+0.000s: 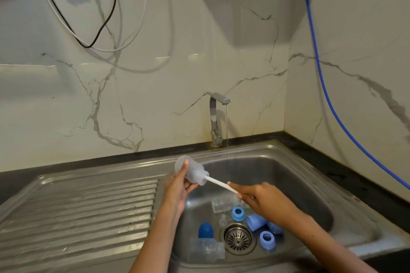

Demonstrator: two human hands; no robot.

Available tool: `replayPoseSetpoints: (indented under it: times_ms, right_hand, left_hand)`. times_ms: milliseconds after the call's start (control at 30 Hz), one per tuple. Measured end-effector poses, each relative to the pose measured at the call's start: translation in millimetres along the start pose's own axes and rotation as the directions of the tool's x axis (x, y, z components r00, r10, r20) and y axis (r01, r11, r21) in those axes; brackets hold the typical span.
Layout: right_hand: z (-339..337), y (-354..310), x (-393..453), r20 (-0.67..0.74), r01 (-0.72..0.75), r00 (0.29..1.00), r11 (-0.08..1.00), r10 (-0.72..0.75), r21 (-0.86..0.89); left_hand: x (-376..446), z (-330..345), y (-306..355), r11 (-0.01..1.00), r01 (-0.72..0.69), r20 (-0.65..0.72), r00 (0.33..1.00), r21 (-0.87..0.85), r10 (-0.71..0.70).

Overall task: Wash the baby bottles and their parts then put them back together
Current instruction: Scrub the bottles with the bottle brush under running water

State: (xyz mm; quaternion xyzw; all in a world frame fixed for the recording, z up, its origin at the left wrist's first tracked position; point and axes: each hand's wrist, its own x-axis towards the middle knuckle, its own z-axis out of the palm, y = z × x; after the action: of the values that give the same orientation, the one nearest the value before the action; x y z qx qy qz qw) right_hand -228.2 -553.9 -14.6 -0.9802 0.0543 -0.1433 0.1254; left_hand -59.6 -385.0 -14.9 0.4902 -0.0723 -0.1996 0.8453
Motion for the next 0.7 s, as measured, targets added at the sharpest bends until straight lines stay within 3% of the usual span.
replayPoseSetpoints:
  times_ms: [67, 133, 200, 233, 333, 467, 600, 700]
  right_hand:
    - [3, -1, -2, -0.01, 0.0, 1.0, 0.999, 0.0, -0.05]
    - [2, -2, -3, 0.089, -0.042, 0.996, 0.968, 0.021, 0.248]
    - [-5, 0, -6, 0.247, -0.194, 0.968, 0.76, 0.046, 0.62]
    - [-9, 2, -7, 0.325, -0.277, 0.944, 0.653, 0.05, 0.705]
    - [-19, 7, -9, 0.465, -0.425, 0.884, 0.495, 0.047, 0.758]
    - [-25, 8, -8, 0.527, -0.485, 0.849, 0.344, -0.035, 0.804]
    - [-28, 10, -8, 0.53, -0.482, 0.845, 0.327, -0.071, 0.813]
    - [-25, 10, -10, 0.444, -0.36, 0.894, 0.487, -0.064, 0.796]
  left_hand:
    - [1, -1, -1, 0.999, 0.019, 0.004, 1.0, 0.051, -0.019]
    - [3, -4, -2, 0.995, 0.062, 0.012, 0.998, 0.073, -0.063]
    - [3, -4, -3, 0.99, 0.134, 0.039, 0.99, 0.046, -0.136]
    - [3, -4, -3, 0.986, 0.164, 0.057, 0.985, 0.005, -0.164]
    - [6, -3, 4, 0.972, 0.188, 0.07, 0.981, -0.138, -0.18]
    - [8, -5, 16, 0.942, 0.16, 0.084, 0.986, -0.295, -0.141]
    - [6, -5, 18, 0.949, 0.071, 0.054, 0.997, -0.308, -0.057]
    - [4, -6, 18, 0.973, -0.033, -0.097, 0.995, -0.227, 0.011]
